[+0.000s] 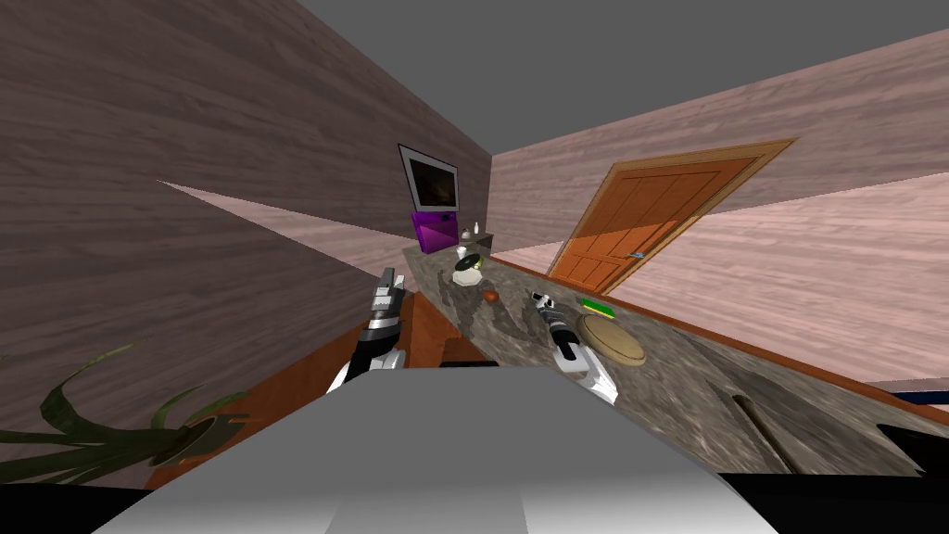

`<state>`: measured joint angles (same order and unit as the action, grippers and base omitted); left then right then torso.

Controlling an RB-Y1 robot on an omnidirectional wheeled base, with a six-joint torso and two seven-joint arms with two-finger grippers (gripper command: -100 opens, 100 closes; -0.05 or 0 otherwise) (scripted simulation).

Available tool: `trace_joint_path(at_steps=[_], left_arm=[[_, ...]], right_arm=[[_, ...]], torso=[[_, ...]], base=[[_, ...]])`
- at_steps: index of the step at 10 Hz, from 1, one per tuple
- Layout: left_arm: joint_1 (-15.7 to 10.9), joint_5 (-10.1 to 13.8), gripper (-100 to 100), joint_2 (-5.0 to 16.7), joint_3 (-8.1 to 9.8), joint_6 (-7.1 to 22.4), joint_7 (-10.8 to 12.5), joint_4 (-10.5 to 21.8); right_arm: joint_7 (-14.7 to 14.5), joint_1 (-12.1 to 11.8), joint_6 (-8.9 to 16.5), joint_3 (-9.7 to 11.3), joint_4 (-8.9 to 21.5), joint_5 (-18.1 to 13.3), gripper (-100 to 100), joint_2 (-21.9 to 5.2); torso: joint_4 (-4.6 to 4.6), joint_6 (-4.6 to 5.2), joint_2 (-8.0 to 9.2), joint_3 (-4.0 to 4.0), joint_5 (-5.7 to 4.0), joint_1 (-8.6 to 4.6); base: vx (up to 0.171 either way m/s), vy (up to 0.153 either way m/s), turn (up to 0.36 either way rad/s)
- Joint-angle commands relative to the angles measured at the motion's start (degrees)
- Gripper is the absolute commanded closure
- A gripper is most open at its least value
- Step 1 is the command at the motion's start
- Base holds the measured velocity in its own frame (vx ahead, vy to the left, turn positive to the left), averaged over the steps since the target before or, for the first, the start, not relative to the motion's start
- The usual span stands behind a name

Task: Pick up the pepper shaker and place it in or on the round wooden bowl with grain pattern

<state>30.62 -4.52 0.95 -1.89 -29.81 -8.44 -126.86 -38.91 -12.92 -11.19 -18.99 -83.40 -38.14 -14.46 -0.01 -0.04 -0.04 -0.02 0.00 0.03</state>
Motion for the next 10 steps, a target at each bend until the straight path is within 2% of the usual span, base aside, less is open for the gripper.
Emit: trace_joint_path(at_steps=[1, 2, 3, 4, 5, 10], left_arm=[[0.0, 0.0, 0, 0.0, 0.0, 0.0, 0.0, 0.0], [0.0, 0.0, 0, 0.0, 0.0, 0.0, 0.0, 0.0], [0.0, 0.0, 0, 0.0, 0.0, 0.0, 0.0, 0.0], [0.0, 0.0, 0, 0.0, 0.0, 0.0, 0.0, 0.0], [0.0, 0.0, 0, 0.0, -0.01, 0.0, 0.0, 0.0], [0.0, 0.0, 0, 0.0, -0.02, 0.0, 0.0, 0.0]], right_arm=[[0.0, 0.0, 0.0, 0.0, 0.0, 0.0, 100, 0.0], [0.0, 0.0, 0.0, 0.0, 0.0, 0.0, 100, 0.0], [0.0, 0.0, 0.0, 0.0, 0.0, 0.0, 0, 0.0], [0.5, 0.0, 0.2, -1.5, 0.0, 0.8, -100, 0.8], [0.7, -0.1, 0.3, -2.1, 0.0, 1.1, -100, 1.0], [1.5, -0.2, 0.7, -7.7, 0.8, 4.4, -100, 4.0]], torso=[[0.0, 0.0, 0.0, 0.0, 0.0, 0.0], [0.0, 0.0, -0.01, 0.0, 0.0, 0.0], [0.0, 0.0, -0.01, -0.01, 0.0, 0.0], [0.0, 0.0, -0.01, -0.01, 0.0, 0.0], [0.02, -0.01, 0.15, 0.07, 0.04, 0.27], [0.09, 0.0, 0.41, 0.24, 0.18, 0.82]], base=[[0.0, 0.0, 0.0], [0.0, 0.0, 0.0], [0.0, 0.0, 0.0], [-0.057, 0.083, 0.077], [-0.09, 0.168, 0.054], [-0.101, 0.206, 0.068]])
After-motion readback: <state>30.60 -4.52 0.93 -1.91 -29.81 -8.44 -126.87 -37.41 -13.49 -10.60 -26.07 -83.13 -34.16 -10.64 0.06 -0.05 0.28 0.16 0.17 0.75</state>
